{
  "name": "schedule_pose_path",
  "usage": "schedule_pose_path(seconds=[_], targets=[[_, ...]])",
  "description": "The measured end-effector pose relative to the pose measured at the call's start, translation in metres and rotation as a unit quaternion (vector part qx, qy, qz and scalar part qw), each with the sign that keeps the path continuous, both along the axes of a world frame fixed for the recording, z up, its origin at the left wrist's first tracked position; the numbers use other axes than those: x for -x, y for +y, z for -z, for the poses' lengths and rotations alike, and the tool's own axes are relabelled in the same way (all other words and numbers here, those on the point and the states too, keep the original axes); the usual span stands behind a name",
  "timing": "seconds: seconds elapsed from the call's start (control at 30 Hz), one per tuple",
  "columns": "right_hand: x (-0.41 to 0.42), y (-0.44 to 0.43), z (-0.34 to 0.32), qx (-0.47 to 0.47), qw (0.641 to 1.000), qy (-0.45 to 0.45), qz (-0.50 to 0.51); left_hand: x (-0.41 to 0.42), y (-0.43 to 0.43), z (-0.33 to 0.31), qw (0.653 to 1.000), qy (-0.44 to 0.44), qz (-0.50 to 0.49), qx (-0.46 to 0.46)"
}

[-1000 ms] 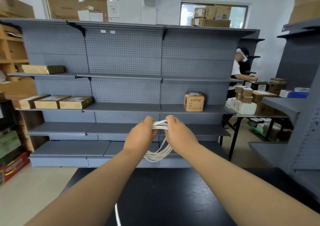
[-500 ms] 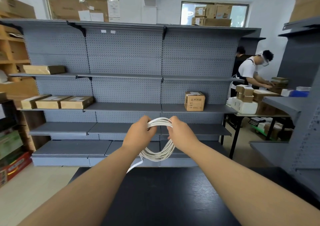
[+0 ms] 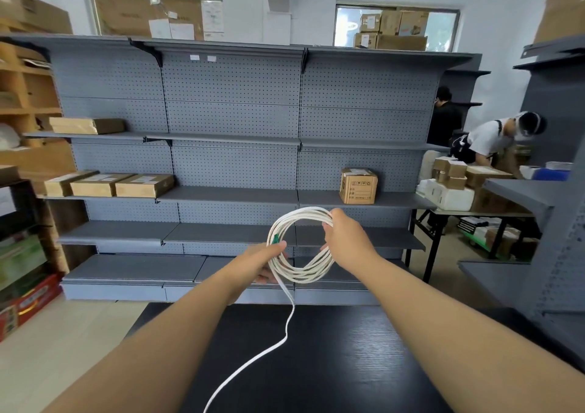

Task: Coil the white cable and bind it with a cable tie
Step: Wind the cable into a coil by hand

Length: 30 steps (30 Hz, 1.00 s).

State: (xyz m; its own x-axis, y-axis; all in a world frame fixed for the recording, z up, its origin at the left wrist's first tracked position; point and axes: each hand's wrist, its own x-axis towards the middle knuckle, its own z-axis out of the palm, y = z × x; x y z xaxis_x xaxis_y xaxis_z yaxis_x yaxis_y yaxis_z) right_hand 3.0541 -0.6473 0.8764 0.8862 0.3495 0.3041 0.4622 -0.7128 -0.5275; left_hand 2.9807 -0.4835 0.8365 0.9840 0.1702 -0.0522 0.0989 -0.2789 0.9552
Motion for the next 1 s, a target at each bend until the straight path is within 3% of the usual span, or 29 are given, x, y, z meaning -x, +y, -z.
schedule_pose_path(seconds=[0.23,0.37,0.43,0.57,0.67,0.8,0.9,1.0], targets=[[0.001,0.002,0.004,-0.076,0.996,0.011,0.04,-0.003,-0.019,0.01,0.987,-0.088,-0.063,0.122],[0.007,0.009,0.011,-0.141,0.986,0.042,0.073,-0.006,-0.045,-0.002,0.935,-0.151,-0.177,0.269],[0.007,0.014,0.015,-0.183,0.978,0.064,0.074,-0.008,-0.05,-0.006,0.913,-0.172,-0.229,0.29],[0.005,0.018,0.02,-0.231,0.964,0.115,0.061,-0.011,-0.048,-0.009,0.928,-0.189,-0.279,0.157],[0.007,0.015,0.015,-0.214,0.969,0.12,0.026,-0.01,-0.041,-0.017,0.94,-0.198,-0.276,0.035],[0.013,0.007,-0.001,-0.075,0.997,-0.005,-0.007,-0.01,-0.028,-0.026,0.943,-0.194,-0.227,-0.146],[0.02,0.008,-0.008,0.015,0.994,-0.091,-0.067,-0.01,-0.024,-0.03,0.927,-0.163,-0.161,-0.297],[0.019,0.013,-0.007,0.119,0.981,-0.111,-0.105,-0.008,-0.024,-0.034,0.896,-0.141,-0.109,-0.407]])
